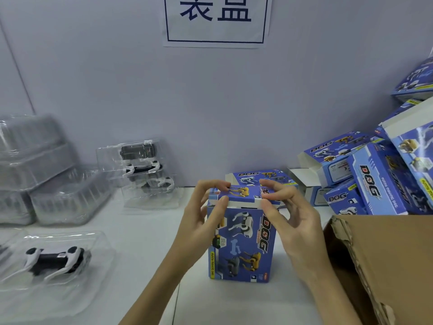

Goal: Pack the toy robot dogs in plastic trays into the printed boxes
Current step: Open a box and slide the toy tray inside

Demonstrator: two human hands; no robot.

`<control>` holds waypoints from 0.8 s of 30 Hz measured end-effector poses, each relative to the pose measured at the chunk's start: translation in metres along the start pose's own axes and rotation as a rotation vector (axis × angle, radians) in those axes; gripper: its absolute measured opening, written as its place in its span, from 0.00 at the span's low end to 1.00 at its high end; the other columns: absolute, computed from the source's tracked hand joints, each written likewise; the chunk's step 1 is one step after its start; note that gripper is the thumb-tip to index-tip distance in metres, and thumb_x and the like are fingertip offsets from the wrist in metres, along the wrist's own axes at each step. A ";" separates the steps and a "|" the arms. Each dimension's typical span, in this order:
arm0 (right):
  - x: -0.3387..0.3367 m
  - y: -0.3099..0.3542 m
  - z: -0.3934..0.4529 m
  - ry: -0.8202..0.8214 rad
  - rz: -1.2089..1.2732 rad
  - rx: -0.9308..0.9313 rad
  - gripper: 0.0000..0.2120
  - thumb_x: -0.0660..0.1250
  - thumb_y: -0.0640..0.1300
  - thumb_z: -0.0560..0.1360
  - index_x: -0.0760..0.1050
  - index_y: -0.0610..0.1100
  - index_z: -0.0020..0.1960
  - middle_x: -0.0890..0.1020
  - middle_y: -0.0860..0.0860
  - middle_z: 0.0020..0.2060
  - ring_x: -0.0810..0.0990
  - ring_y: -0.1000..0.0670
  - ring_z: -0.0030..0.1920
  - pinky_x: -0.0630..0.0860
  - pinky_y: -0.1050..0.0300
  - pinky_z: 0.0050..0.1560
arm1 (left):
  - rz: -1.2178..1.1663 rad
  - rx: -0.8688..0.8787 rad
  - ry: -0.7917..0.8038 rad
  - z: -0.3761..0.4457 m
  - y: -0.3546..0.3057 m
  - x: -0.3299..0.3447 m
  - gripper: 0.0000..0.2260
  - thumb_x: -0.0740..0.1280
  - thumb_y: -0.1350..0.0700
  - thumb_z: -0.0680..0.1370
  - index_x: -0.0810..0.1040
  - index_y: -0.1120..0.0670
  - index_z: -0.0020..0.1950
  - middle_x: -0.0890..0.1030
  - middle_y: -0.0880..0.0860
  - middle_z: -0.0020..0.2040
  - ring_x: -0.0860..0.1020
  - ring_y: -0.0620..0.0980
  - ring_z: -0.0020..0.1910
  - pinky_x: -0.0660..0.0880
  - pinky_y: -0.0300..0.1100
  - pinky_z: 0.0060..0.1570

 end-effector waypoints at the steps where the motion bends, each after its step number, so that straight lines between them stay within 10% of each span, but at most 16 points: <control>1: -0.001 0.001 0.000 -0.001 -0.004 -0.014 0.05 0.73 0.46 0.76 0.80 0.48 0.50 0.81 0.53 0.66 0.78 0.49 0.69 0.82 0.34 0.55 | -0.024 -0.016 0.028 0.001 0.000 -0.002 0.08 0.67 0.46 0.82 0.76 0.47 0.59 0.79 0.48 0.68 0.80 0.58 0.67 0.82 0.70 0.47; 7: 0.001 -0.005 0.000 0.044 0.184 0.056 0.14 0.63 0.49 0.82 0.77 0.47 0.65 0.82 0.49 0.66 0.80 0.45 0.67 0.83 0.54 0.54 | 0.004 -0.006 0.062 0.006 -0.008 -0.011 0.05 0.67 0.51 0.83 0.79 0.50 0.57 0.77 0.48 0.74 0.71 0.53 0.77 0.84 0.56 0.52; 12: -0.004 -0.011 0.002 0.023 0.251 0.078 0.09 0.63 0.44 0.79 0.71 0.41 0.57 0.82 0.47 0.67 0.83 0.42 0.64 0.83 0.54 0.54 | 0.282 0.233 0.036 0.004 -0.028 -0.004 0.11 0.63 0.60 0.86 0.82 0.49 0.61 0.83 0.49 0.64 0.76 0.52 0.72 0.77 0.34 0.58; 24: 0.005 -0.013 -0.002 0.186 0.062 0.145 0.25 0.72 0.43 0.78 0.70 0.47 0.73 0.80 0.52 0.67 0.76 0.48 0.72 0.72 0.33 0.71 | 0.261 0.141 0.102 0.009 -0.015 -0.012 0.08 0.68 0.55 0.82 0.84 0.51 0.60 0.84 0.47 0.61 0.78 0.54 0.69 0.83 0.51 0.54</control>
Point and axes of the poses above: each hand's wrist, its own z-axis towards the middle knuckle, its own x-axis out of the palm, y = z × x, the point moved 7 cm from there along z, towards the middle knuckle
